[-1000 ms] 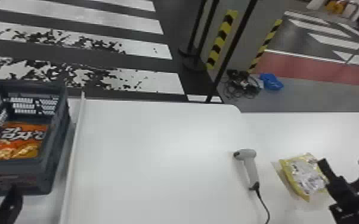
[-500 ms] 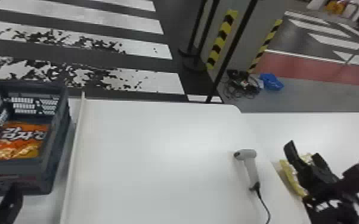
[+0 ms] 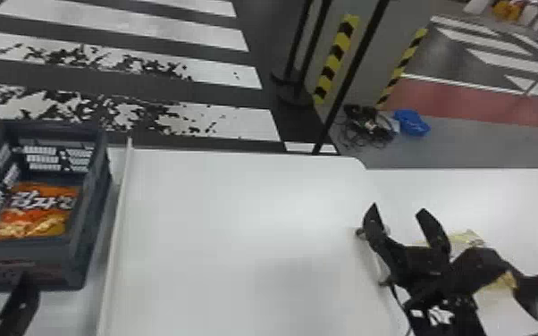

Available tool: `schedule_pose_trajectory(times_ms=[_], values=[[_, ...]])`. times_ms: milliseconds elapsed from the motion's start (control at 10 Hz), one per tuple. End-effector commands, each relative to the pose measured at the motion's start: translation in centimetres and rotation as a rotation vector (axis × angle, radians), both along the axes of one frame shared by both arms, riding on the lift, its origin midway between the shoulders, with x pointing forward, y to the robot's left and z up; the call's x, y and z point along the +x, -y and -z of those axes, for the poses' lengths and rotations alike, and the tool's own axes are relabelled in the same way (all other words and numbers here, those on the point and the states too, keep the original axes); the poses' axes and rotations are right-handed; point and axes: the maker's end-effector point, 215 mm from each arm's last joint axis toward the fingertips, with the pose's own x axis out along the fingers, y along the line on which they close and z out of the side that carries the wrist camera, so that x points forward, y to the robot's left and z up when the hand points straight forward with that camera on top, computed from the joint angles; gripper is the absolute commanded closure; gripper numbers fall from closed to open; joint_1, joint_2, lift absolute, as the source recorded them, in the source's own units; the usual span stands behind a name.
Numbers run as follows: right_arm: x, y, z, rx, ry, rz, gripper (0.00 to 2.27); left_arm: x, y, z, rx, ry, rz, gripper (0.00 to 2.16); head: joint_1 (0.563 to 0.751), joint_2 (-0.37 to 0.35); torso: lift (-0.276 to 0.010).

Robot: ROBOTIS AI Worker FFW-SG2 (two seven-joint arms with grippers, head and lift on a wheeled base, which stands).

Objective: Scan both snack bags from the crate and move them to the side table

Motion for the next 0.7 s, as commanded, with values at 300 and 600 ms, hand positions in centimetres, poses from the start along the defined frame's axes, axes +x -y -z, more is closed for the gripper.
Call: schedule_pose_trajectory(times_ms=[300, 600], values=[[-1.0, -10.4, 0.8, -0.002, 0.067, -0.084, 0.06, 0.0, -0.1, -0.1, 0.002, 0.002, 0.000, 0.08, 0.695, -0.163, -0.099], [-2.2, -12.5, 3.8, 0.017, 0.055, -0.075, 0.06, 0.0, 0.1, -0.5, -0.002, 0.007, 0.000, 0.08, 0.695, -0.103, -0.099]])
